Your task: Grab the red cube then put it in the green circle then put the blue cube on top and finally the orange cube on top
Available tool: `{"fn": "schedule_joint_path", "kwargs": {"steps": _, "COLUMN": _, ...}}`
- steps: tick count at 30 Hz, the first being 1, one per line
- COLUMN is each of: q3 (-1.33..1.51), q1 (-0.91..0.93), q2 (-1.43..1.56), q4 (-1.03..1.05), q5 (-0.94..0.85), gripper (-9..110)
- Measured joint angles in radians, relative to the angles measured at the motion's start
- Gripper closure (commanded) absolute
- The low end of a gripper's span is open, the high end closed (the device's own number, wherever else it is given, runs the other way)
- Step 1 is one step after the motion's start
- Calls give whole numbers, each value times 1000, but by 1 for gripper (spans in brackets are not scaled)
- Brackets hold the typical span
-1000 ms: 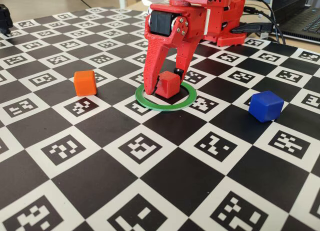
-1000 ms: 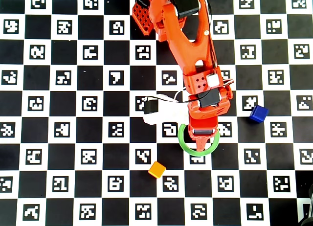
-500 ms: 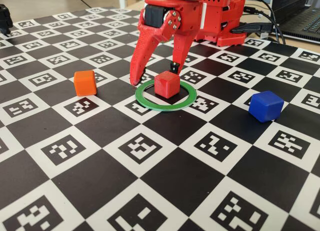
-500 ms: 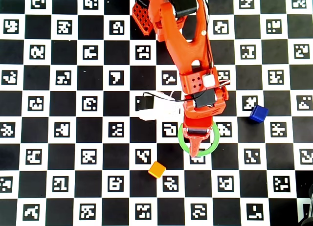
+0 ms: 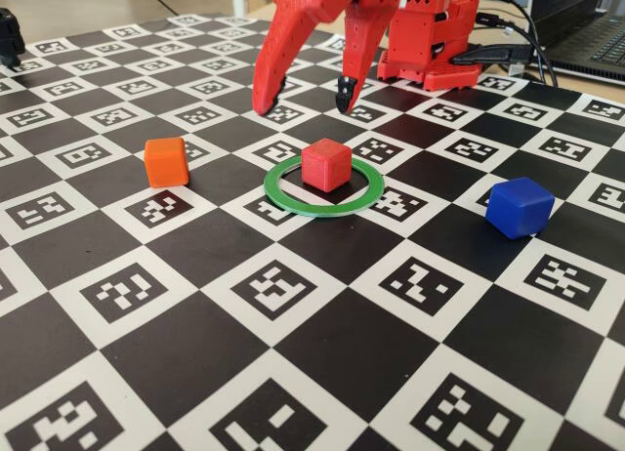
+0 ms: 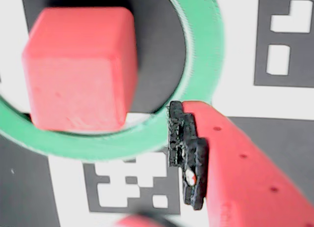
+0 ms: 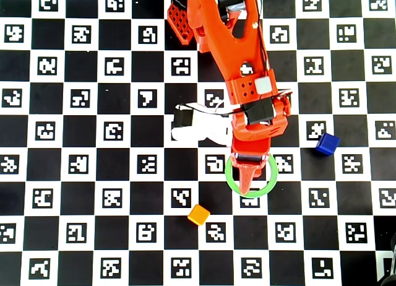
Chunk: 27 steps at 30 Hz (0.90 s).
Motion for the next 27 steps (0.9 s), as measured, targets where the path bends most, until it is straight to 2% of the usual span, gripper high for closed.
{"fn": "schedule_joint_path", "kwargs": {"steps": 22, "q3": 213, "q1": 37, "q2": 354, "q4": 14, "q5": -104, "gripper": 56}}
{"fn": "schedule_joint_path", "kwargs": {"steps": 27, "q3": 216, "q1": -9, "q2": 413, "q4": 29, "q5": -92, "gripper": 57}}
